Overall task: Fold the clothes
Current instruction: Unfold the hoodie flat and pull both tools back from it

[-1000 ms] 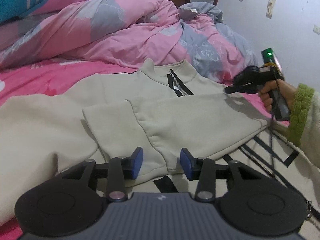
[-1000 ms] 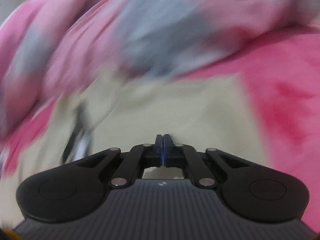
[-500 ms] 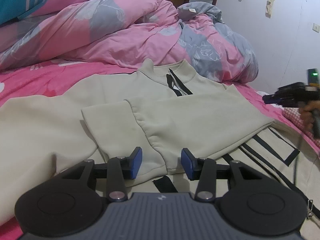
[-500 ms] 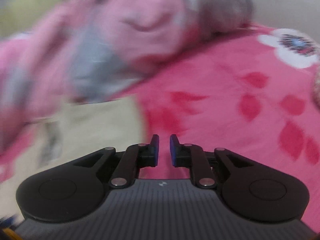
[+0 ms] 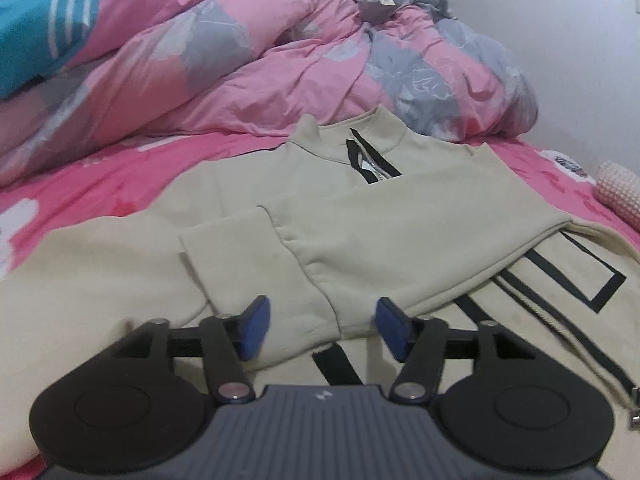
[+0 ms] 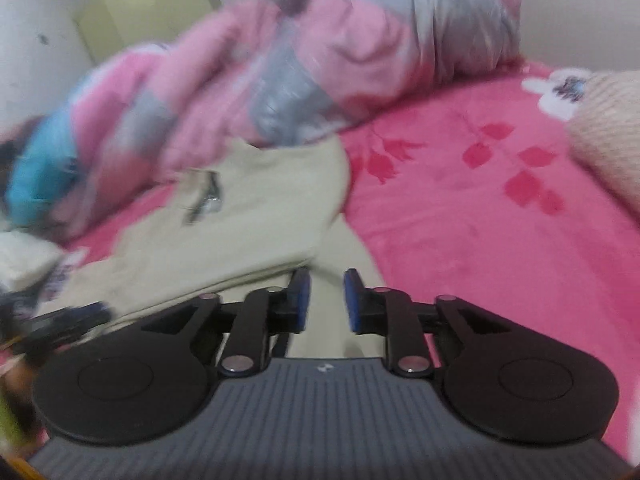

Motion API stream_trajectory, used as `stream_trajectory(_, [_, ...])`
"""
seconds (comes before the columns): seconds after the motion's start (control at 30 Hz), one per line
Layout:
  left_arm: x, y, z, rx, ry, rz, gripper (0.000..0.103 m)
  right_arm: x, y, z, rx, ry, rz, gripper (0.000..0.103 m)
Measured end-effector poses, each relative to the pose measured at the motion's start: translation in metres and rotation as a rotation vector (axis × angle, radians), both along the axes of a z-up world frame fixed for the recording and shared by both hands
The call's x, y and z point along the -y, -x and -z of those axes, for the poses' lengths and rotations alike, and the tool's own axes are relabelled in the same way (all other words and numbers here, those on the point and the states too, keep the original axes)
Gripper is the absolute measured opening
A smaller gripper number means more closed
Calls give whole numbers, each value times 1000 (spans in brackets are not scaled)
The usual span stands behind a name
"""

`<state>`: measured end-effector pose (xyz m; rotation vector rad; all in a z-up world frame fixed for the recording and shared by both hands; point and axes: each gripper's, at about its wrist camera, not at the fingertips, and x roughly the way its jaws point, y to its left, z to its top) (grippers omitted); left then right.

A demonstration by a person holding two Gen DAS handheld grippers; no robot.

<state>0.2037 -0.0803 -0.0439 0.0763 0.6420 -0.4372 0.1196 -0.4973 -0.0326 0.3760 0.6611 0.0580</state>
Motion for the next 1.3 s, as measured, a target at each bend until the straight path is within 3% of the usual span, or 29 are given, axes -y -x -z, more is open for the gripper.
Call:
stream_trajectory(0.07, [2, 19, -10, 15, 2, -2, 68, -16, 25, -7, 31, -8, -32, 43])
stream_trajectory(0.2, [13, 60, -22, 28, -34, 7, 71, -49, 74, -20, 92, -23, -96, 45])
stream_trajectory(0.33, [25, 100, -21, 13, -131, -40, 74, -82, 123, -34, 153, -38, -160, 48])
stream_trajectory(0.43, [26, 127, -17, -4, -166, -85, 82, -128, 113, -18, 135, 20, -187, 51])
stream_trajectory(0.5, [25, 142, -13, -6, -166, -101, 89, -154, 111, -10, 132, 71, -185, 58])
stream_trajectory(0.63, [27, 162, -3, -4, -169, -140, 93, -191, 107, 5, 106, 216, -170, 78])
stream_trajectory(0.73, [22, 168, 4, -29, -139, -182, 99, -203, 101, 20, 55, 268, -140, 82])
stream_trajectory(0.83, [15, 169, 11, -59, -100, -225, 102, -213, 105, 28, 45, 314, -130, 92])
stream_trajectory(0.93, [3, 167, 17, -105, -19, -249, 103, -214, 106, 33, 24, 298, -96, 102])
stream_trajectory(1.3, [0, 166, 18, -127, 0, -256, 103, -215, 111, 38, 52, 296, -69, 102])
